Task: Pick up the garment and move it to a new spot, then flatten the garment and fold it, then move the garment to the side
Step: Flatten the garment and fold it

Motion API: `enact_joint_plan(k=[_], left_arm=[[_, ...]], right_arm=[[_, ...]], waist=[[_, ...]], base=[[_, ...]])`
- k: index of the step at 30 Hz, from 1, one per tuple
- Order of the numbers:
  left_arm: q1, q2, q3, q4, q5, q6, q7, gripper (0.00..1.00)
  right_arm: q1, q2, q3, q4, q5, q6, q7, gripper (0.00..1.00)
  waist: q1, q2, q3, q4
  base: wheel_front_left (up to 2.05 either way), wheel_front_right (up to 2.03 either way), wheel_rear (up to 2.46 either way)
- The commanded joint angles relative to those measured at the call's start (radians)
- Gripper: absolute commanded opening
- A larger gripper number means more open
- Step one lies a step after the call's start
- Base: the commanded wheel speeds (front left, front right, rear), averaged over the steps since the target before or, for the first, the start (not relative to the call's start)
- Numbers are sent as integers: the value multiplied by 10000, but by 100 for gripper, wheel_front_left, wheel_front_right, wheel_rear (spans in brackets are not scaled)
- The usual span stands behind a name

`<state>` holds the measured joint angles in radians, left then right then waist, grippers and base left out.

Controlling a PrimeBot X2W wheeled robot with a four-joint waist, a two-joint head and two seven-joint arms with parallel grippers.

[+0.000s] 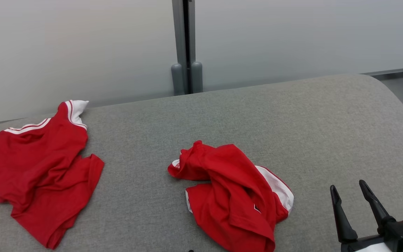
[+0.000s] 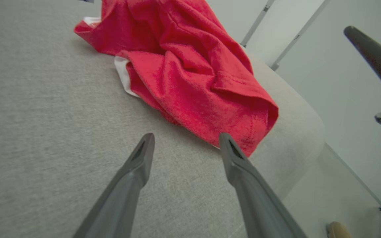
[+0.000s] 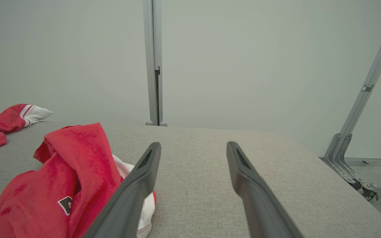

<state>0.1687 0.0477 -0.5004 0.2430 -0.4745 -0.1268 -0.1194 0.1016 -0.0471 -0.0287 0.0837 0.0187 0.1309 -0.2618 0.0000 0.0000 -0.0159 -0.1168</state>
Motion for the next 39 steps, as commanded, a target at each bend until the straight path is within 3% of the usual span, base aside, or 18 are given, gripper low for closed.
enact_joint_plan(k=[1, 7, 17, 18, 20, 25, 32, 36, 39], left_arm=[[-418, 47, -310, 121, -376, -36, 92, 100], [-1480, 57, -1507, 1086, -1900, -33, 725, 100], [-2590, 43, -1985, 2375, -3302, -6, 692, 100], [-2656, 26, -2108, 2409, -3494, -17, 640, 85], [-2776, 8, -2406, 2380, -3937, -39, 585, 0], [-2746, 196, -3072, 1170, -5368, -39, 764, 0], [-2317, 1666, -2104, -2562, -6742, 4, 434, 0], [-2635, 2348, -1145, -4340, -6786, 620, 431, 0], [-3224, 2497, -531, -5089, -6899, 1099, 558, 0]], right_arm=[[-156, -61, -15, 6, 77, -2, -49, 100], [-327, -57, -22, 6, 136, -1, -51, 100], [-509, -57, -115, -49, 210, -1, -51, 100], [-515, -59, -134, -56, 211, -2, -49, 100], [-509, -59, -168, -38, 204, -1, -51, 100], [-422, -61, -164, 51, 192, -2, -51, 100], [-151, -56, -231, 62, 71, -2, -49, 100], [-128, -58, -113, 74, 79, -2, -49, 100], [-201, -61, -21, 102, 60, -1, -49, 100]], waist=[[0, 0, 260, -324], [0, 0, 736, -901], [0, 0, 1232, -1297], [0, 0, 1245, -1290], [0, 0, 1233, -1252], [0, 0, 991, -1045], [0, 0, 574, -524], [0, 0, 368, -304], [0, 0, 286, -205]], base=[[0, 0, 0], [0, 0, 0], [0, 0, 0], [0, 0, 0], [0, 0, 0], [0, 0, 0], [0, 0, 0], [0, 0, 0], [0, 0, 0]])
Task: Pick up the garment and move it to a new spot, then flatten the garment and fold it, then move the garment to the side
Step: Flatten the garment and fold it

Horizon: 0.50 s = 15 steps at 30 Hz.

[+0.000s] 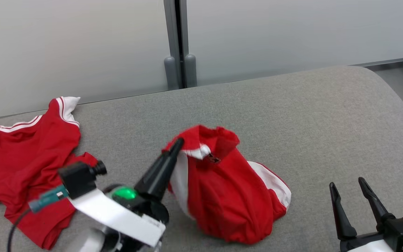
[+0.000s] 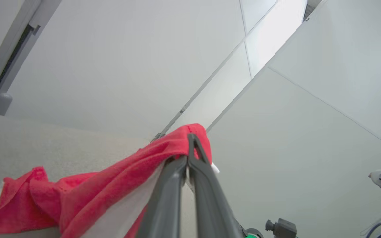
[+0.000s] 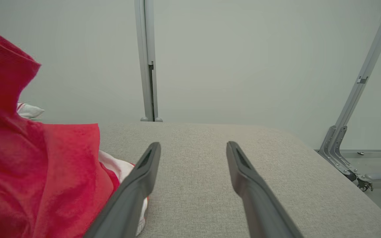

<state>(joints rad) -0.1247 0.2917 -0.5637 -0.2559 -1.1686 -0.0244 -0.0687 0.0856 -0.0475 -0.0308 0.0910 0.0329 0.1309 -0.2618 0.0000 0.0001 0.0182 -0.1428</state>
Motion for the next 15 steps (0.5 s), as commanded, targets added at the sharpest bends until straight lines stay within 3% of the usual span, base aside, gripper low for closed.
enact_joint_plan(k=[1, 8, 15], left_arm=[[-566, 91, 316, -202, 96, 248, 74, 0], [-2819, -156, 890, 19, 698, 1242, 365, 0], [-4769, -817, 581, 985, 2001, 2144, 195, 0]], right_arm=[[-86, -58, 30, 47, -103, -2, -51, 100], [-279, -55, 184, 121, -91, -2, -51, 100], [-265, -58, 164, 151, -87, -2, -49, 100]], waist=[[0, -1, -74, 69], [0, -1, -196, -7], [0, -1, -218, -158]], base=[[0, 0, 0], [0, 0, 0], [0, 0, 0]])
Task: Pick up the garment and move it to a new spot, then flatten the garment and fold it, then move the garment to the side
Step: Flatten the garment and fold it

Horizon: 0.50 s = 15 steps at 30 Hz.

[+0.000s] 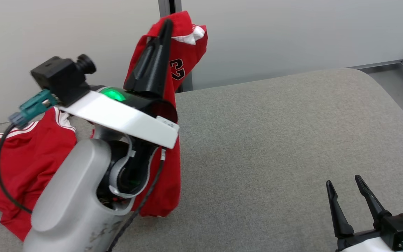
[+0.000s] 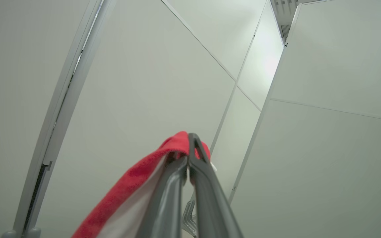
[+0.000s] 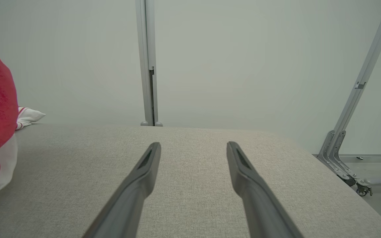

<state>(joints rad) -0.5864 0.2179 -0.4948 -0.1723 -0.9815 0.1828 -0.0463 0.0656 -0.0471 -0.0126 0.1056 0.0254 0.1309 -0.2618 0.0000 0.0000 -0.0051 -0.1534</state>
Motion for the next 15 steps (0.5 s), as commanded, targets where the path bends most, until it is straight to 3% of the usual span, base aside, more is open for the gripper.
enact_joint_plan(k=[1, 5, 10, 15], left_arm=[[-152, -78, -107, 149, 129, 72, -30, 0], [-501, -649, -974, 1157, 339, -22, 281, 0], [-140, -1458, -2541, 2713, 13, -519, 670, 0], [96, -1664, -4342, 4076, -769, -956, 838, 0]], right_arm=[[-66, -62, -18, 5, -13, -2, -49, 100], [-161, -59, 40, 7, 57, -1, -51, 100], [-352, -62, 164, 57, 144, -2, -51, 100], [-739, -56, 447, 112, 369, -1, -51, 100]], waist=[[0, 0, 14, -53], [0, 0, 134, -255], [0, 0, 425, -648], [0, 0, 953, -1320]], base=[[0, 0, 0], [0, 0, 0], [0, 0, 0], [0, 0, 0]])
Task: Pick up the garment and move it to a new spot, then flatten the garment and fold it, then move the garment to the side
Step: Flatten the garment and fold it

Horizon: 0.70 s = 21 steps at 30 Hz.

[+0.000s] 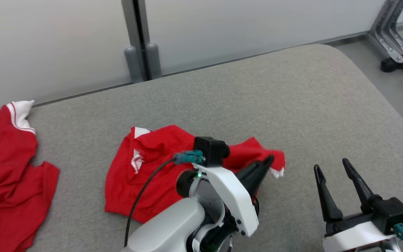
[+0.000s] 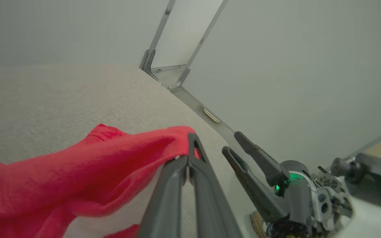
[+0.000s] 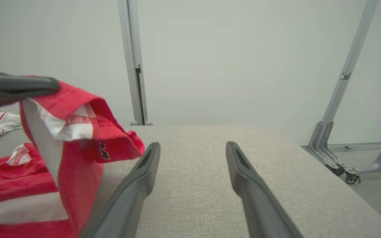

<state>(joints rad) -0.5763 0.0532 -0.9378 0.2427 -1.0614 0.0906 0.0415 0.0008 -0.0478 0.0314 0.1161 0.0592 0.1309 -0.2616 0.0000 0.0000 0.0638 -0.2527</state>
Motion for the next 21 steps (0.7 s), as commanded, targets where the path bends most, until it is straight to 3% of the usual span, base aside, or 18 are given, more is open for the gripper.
enact_joint_plan(k=[1, 4, 5, 7, 13, 18, 21], left_arm=[[8, -37, -268, 89, -224, -82, -94, 0], [-51, 15, -1199, 487, -1554, -56, -660, 2], [-69, -6, -1371, 464, -1998, -128, -840, 31], [-242, -13, -1702, 334, -2776, -240, -1258, 100], [-844, -16, -2585, -223, -4983, -543, -2272, 100], [-1316, -9, -3141, -411, -5810, -678, -2532, 100], [-1296, -8, -3332, -467, -5950, -802, -2017, 100]], right_arm=[[-138, -55, 9, 25, 99, -2, -51, 100], [-402, -44, 90, 57, 324, -2, -53, 100], [-426, -45, 74, 62, 392, -2, -51, 100], [-400, -44, 55, 107, 446, -2, -53, 100], [-335, -47, -15, 137, 507, -1, -53, 100], [-284, -49, -114, 139, 452, -1, -51, 100], [-180, -50, -209, 108, 336, -2, -53, 100]], waist=[[0, 0, 341, -477], [0, 0, 702, -1038], [0, 0, 768, -1135], [0, 0, 864, -1290], [0, 0, 953, -1446], [0, 0, 833, -1222], [0, 0, 658, -976]], base=[[0, 0, 0], [0, 0, 0], [0, 0, 0], [0, 0, 0], [0, 0, 0], [0, 0, 0], [0, 0, 0]])
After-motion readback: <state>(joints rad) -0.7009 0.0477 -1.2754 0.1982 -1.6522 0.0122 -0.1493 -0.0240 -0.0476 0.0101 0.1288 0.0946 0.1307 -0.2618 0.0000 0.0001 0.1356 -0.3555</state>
